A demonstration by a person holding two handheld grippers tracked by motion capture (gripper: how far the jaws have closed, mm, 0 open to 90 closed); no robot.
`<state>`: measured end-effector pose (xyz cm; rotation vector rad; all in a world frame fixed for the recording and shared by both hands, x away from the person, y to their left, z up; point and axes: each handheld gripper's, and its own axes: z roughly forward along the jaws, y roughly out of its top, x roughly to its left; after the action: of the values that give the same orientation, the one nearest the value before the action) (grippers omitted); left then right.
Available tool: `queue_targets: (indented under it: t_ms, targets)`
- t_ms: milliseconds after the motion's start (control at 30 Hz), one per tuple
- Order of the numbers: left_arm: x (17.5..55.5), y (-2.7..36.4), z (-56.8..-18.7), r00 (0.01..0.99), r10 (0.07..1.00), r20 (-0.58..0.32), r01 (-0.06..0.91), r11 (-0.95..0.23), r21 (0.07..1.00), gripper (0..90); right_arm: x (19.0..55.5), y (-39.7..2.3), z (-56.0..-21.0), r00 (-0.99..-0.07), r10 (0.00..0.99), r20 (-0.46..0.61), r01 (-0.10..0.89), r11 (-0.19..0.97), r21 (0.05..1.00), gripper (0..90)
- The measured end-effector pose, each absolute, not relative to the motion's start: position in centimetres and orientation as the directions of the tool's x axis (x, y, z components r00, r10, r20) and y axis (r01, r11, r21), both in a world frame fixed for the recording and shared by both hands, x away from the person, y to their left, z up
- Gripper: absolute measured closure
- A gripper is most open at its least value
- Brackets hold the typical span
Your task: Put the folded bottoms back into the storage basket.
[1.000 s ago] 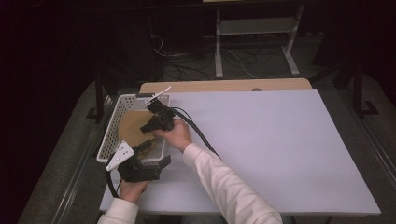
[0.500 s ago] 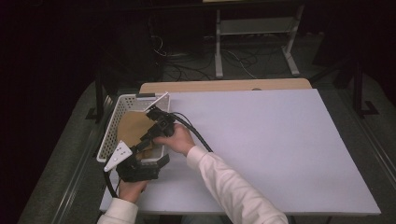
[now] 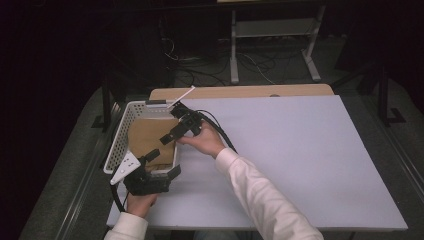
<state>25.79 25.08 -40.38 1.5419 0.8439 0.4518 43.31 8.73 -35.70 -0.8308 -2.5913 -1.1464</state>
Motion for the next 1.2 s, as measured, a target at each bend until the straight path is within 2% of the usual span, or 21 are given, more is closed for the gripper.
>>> queue_targets:
  t_ms: [100,200,300,433,1200]
  targets:
    - [25.8,25.0,-40.4,0.657,0.731,-0.182,0.248,0.018,0.969,0.1,43.4,7.5,-35.3,-0.822,0.437,0.365,0.563,0.529,0.635,13.9]
    - [25.9,24.9,-40.4,0.658,0.730,-0.184,0.251,0.017,0.968,0.2,43.5,6.5,-35.1,-0.827,0.438,0.354,0.554,0.521,0.650,11.3]
    - [26.0,24.8,-40.5,0.658,0.730,-0.184,0.254,0.014,0.967,0.1,43.5,5.5,-35.0,-0.824,0.452,0.342,0.553,0.512,0.657,3.3]
    - [26.0,24.8,-40.5,0.658,0.731,-0.180,0.254,0.010,0.967,0.2,43.7,4.2,-34.8,-0.819,0.461,0.342,0.557,0.492,0.669,0.1]
    - [26.1,24.7,-40.6,0.656,0.734,-0.177,0.265,-0.005,0.964,0.2,43.5,-0.1,-34.0,-0.817,0.472,0.333,0.548,0.452,0.704,0.0]
